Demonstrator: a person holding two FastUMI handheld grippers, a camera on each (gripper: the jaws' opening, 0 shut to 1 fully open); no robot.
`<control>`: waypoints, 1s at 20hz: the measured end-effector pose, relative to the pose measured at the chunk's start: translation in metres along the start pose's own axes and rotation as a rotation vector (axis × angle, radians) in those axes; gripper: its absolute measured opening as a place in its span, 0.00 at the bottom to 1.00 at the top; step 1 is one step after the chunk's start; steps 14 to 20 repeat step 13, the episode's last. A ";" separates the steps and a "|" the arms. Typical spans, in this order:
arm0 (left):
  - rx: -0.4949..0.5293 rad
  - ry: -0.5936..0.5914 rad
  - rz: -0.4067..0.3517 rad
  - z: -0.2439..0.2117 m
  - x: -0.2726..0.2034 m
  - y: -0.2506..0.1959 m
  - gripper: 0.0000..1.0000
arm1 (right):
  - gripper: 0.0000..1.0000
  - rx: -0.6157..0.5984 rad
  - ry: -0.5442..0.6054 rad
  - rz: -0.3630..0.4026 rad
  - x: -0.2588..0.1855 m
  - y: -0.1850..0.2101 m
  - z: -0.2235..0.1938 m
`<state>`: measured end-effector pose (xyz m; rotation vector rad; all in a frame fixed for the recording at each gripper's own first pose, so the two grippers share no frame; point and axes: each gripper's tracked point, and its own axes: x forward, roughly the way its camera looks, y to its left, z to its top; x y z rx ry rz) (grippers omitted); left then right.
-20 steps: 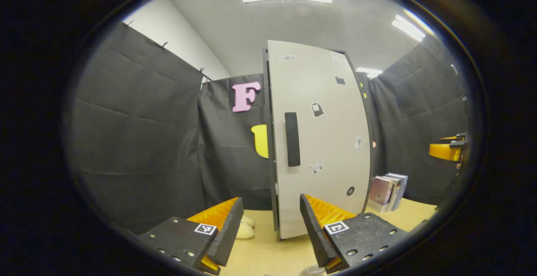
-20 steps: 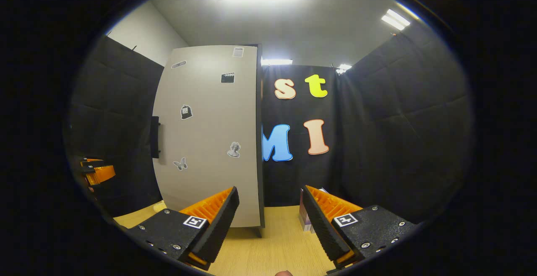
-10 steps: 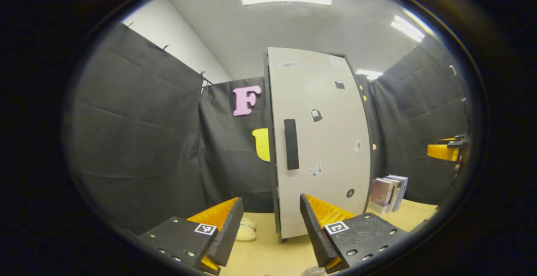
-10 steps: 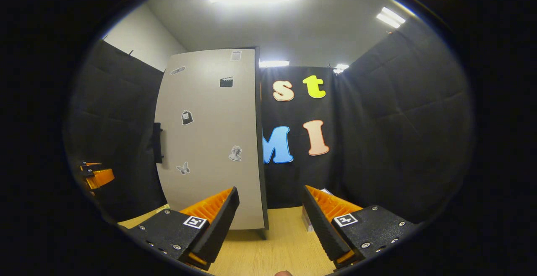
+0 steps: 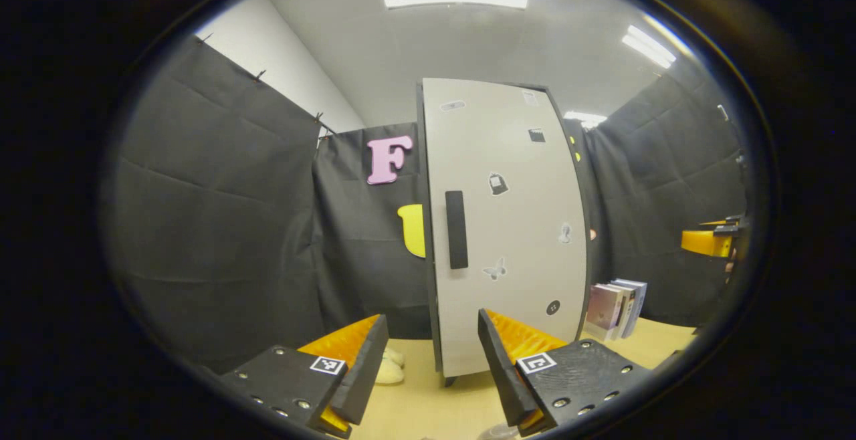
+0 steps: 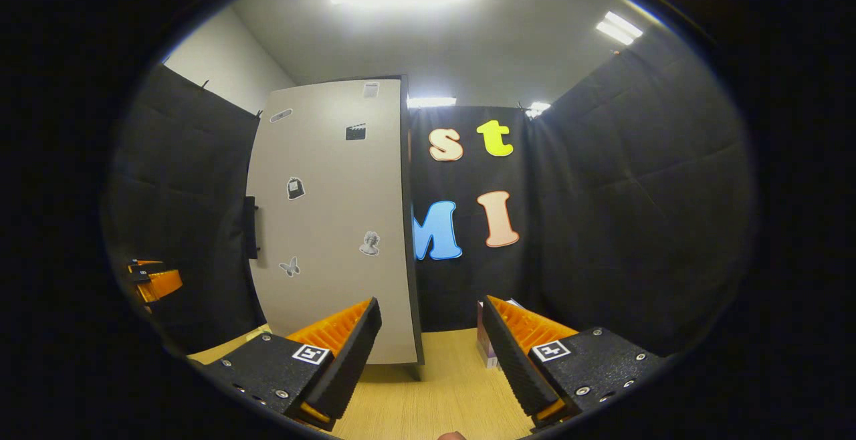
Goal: Open the cabinet door with the right hand, grasp the bottle in the cabinet with the left hand and place it on the coaster, then close the cabinet door with the right hand.
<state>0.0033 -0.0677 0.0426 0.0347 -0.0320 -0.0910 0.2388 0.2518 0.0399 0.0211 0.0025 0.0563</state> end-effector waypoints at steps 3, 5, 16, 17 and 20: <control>0.001 -0.007 -0.010 0.002 -0.001 -0.003 0.81 | 0.94 0.004 -0.001 0.002 0.000 -0.001 0.000; 0.000 -0.007 -0.012 0.002 -0.002 -0.002 0.77 | 0.94 0.007 -0.001 0.000 -0.002 -0.002 0.000; 0.008 -0.012 -0.003 0.002 -0.003 0.007 0.77 | 0.94 -0.006 -0.022 0.013 -0.003 0.005 0.003; 0.008 -0.012 -0.003 0.002 -0.003 0.007 0.77 | 0.94 -0.006 -0.022 0.013 -0.003 0.005 0.003; 0.008 -0.012 -0.003 0.002 -0.003 0.007 0.77 | 0.94 -0.006 -0.022 0.013 -0.003 0.005 0.003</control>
